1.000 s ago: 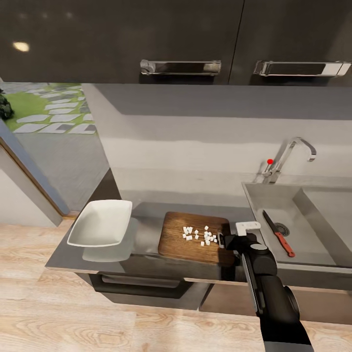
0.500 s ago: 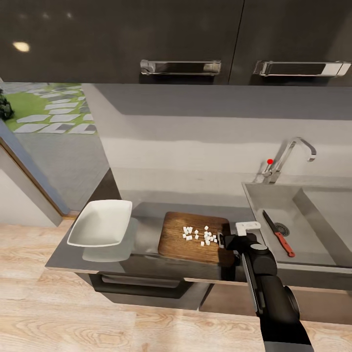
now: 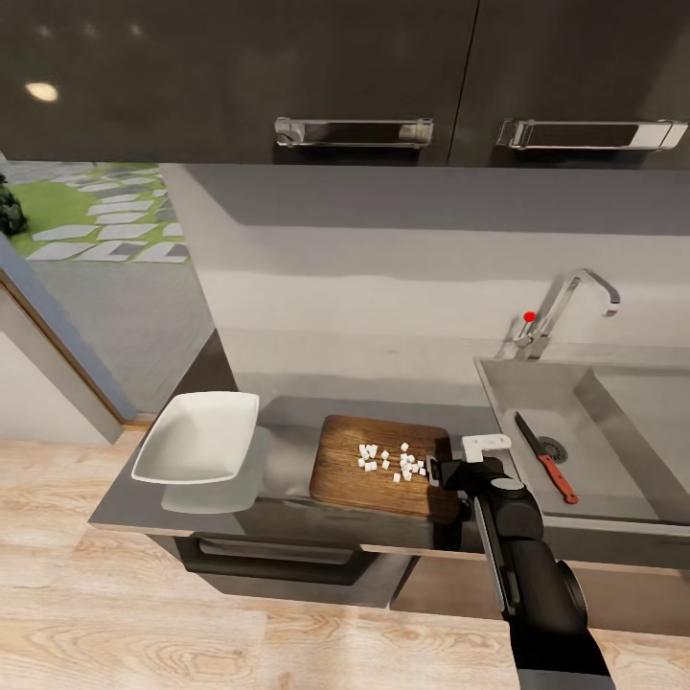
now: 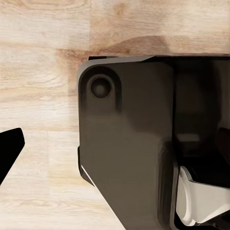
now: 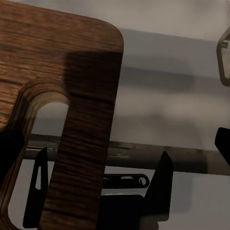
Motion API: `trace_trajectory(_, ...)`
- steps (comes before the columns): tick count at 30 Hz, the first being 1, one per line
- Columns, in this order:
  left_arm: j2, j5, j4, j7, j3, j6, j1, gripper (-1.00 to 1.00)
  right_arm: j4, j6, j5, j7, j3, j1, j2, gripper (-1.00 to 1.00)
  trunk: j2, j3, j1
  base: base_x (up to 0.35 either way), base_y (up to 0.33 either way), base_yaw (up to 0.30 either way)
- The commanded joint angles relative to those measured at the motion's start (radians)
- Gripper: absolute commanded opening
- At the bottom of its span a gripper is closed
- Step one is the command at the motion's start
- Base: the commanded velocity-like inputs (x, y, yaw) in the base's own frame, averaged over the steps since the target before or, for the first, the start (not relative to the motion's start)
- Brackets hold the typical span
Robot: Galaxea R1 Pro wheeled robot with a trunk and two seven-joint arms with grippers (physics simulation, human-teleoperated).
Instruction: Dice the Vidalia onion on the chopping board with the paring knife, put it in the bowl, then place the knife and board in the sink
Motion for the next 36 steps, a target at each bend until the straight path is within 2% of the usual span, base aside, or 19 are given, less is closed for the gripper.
trace_trajectory(1, 0.0, 0.002, -0.001, 0.001, -0.002, -0.001, 0.0, 1.0, -0.001, 0.004, 0.011, 0.01, -0.002, -0.001, 0.001, 1.0, -0.002, -0.002, 0.001, 0.0, 0.0, 0.0)
trace_trajectory(28, 0.0, 0.002, -0.001, 0.001, -0.002, -0.001, 0.0, 1.0, -0.002, 0.004, 0.011, 0.01, -0.001, -0.001, 0.001, 1.0, -0.002, -0.002, 0.001, -0.009, -0.005, 0.0)
trace_trajectory(36, 0.0, 0.002, -0.001, 0.001, -0.002, -0.001, 0.0, 1.0, -0.002, 0.004, 0.011, 0.01, -0.002, -0.001, 0.001, 1.0, -0.002, -0.002, 0.001, -0.128, 0.0, 0.0)
